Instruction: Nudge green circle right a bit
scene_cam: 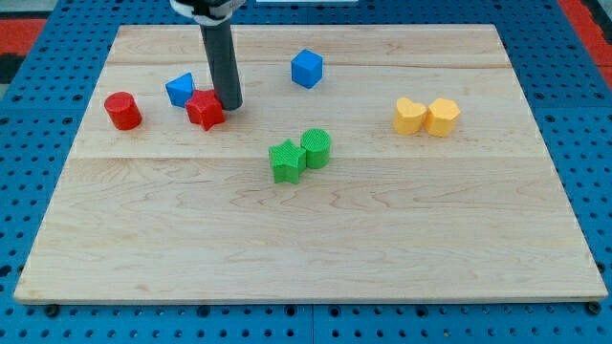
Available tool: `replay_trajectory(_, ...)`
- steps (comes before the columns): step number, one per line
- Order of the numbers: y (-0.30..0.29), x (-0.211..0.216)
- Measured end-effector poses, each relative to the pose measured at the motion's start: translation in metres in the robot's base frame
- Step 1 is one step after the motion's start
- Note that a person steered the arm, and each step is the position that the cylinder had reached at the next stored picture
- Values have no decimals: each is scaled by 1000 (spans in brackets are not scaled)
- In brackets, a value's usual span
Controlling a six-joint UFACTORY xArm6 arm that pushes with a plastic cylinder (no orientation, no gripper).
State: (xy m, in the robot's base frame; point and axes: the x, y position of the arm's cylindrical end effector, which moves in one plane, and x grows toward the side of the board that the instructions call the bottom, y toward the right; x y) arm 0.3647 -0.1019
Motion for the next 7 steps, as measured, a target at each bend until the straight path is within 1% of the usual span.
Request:
replay_trajectory(1,-2,5)
replay_trajectory(2,-37,16)
replay_trajectory(3,-48,33)
replay_trajectory(4,12,43)
replay_trajectory(5,39,46)
replay_trajectory(7,46,46)
